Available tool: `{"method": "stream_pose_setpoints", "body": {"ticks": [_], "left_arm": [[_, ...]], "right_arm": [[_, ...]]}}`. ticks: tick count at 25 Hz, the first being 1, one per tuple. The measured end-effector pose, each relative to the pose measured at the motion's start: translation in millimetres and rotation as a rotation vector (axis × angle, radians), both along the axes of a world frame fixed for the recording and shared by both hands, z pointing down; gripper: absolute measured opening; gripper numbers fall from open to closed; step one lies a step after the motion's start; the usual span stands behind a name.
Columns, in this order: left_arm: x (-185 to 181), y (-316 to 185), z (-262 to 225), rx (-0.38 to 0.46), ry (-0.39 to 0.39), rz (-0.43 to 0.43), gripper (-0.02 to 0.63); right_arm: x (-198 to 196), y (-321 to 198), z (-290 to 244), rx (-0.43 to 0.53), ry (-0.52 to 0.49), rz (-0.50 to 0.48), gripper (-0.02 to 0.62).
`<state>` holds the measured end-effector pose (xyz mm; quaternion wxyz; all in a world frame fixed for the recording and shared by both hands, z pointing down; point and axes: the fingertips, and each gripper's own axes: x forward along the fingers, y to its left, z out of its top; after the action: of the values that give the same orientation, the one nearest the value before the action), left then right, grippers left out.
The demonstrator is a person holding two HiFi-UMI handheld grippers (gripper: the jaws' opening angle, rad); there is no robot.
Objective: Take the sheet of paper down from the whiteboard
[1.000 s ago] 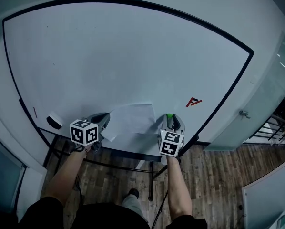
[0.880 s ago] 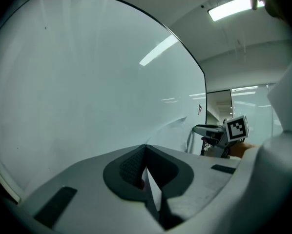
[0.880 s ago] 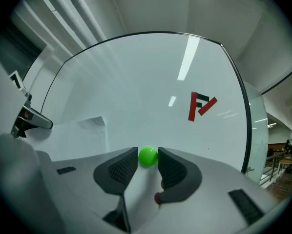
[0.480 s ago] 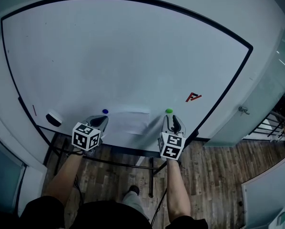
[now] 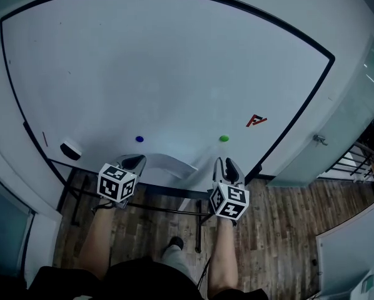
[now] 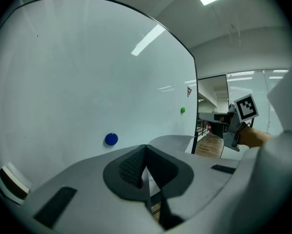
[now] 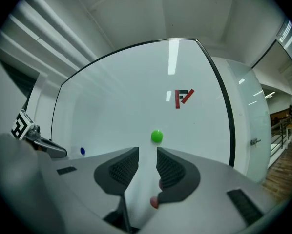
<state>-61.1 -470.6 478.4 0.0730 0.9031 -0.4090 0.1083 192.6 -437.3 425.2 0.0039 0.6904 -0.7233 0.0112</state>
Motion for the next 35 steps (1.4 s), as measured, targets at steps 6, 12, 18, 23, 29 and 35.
{"method": "stream_pose_setpoints", "body": {"ticks": [6, 12, 18, 23, 29, 35], "left_arm": [[12, 19, -4, -0.024, 0.051, 0.025, 0.02], [16, 24, -10, -0.036, 0.097, 0.034, 0.02], [18, 25, -30, 0.003, 0.079, 0.053, 0.02], [6, 18, -52, 0.043, 0.146, -0.004, 0.02], [-6, 15, -55, 0.067, 0.174, -0.087, 0.02], [-8, 14, -47, 0.046, 0.175, -0.093, 0.02]], "right_arm": [[-2, 16, 18, -0.04, -0.07, -0.028, 0.122], [4, 23, 21, -0.066, -0.118, -0.055, 0.11], [5, 19, 18, -0.068, -0.081, -0.051, 0.084], [-5, 18, 24, -0.088, -0.04, -0.058, 0.055], [-17, 22, 35, -0.111, -0.036, -0.107, 0.025], [-26, 22, 43, -0.13, -0.053, -0.134, 0.025]]}}
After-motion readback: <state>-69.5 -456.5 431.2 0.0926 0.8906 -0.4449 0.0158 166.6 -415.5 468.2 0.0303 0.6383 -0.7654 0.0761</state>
